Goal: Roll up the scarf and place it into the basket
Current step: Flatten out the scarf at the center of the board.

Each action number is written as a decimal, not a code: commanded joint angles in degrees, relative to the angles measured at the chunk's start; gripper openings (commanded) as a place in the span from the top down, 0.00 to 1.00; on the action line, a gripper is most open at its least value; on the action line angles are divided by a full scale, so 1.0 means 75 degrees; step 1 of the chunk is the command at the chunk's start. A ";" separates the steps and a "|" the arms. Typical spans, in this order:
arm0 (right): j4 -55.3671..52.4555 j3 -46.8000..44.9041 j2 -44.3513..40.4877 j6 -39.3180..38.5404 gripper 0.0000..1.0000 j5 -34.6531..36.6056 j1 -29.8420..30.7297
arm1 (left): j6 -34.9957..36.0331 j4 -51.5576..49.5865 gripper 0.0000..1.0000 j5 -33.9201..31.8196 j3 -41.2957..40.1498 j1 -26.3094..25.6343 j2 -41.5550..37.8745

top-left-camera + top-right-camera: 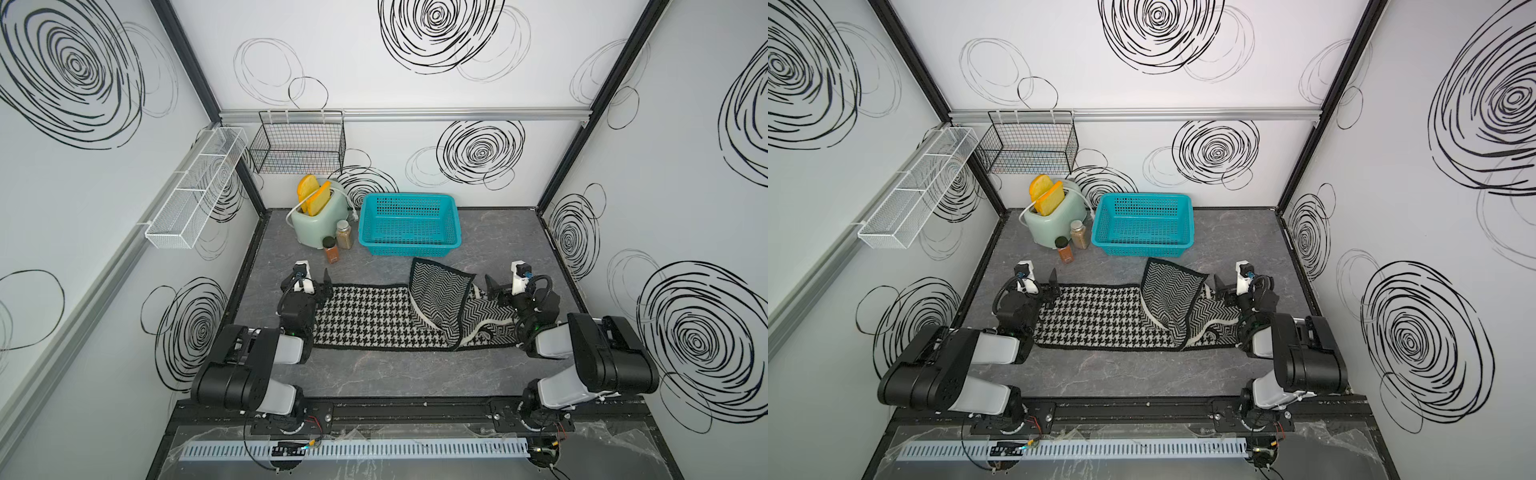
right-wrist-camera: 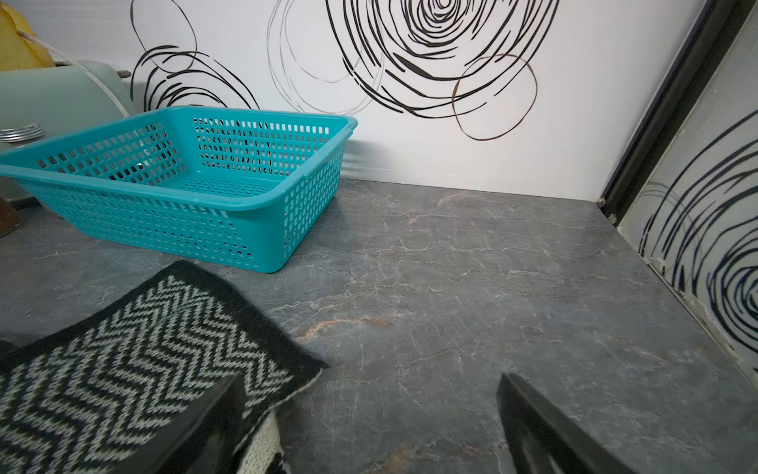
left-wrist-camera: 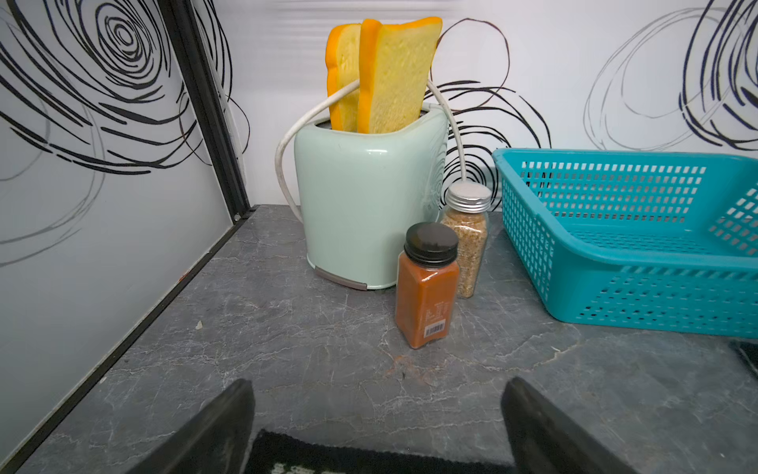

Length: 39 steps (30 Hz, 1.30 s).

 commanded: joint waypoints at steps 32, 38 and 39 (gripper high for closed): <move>-0.8642 0.4961 -0.1021 0.2748 0.01 0.2048 0.1106 | -0.2474 -0.8000 0.02 -0.0555 0.3036 -0.0033 -0.2494; -0.9630 0.5795 -0.0154 0.4306 0.01 0.1614 0.2591 | -0.3577 -0.8481 0.02 0.3665 0.3625 0.0023 -0.2739; -0.9643 0.5753 -0.0044 0.4545 0.01 0.1457 0.2708 | -0.4033 -0.8135 0.02 0.4045 0.3453 0.0041 -0.2786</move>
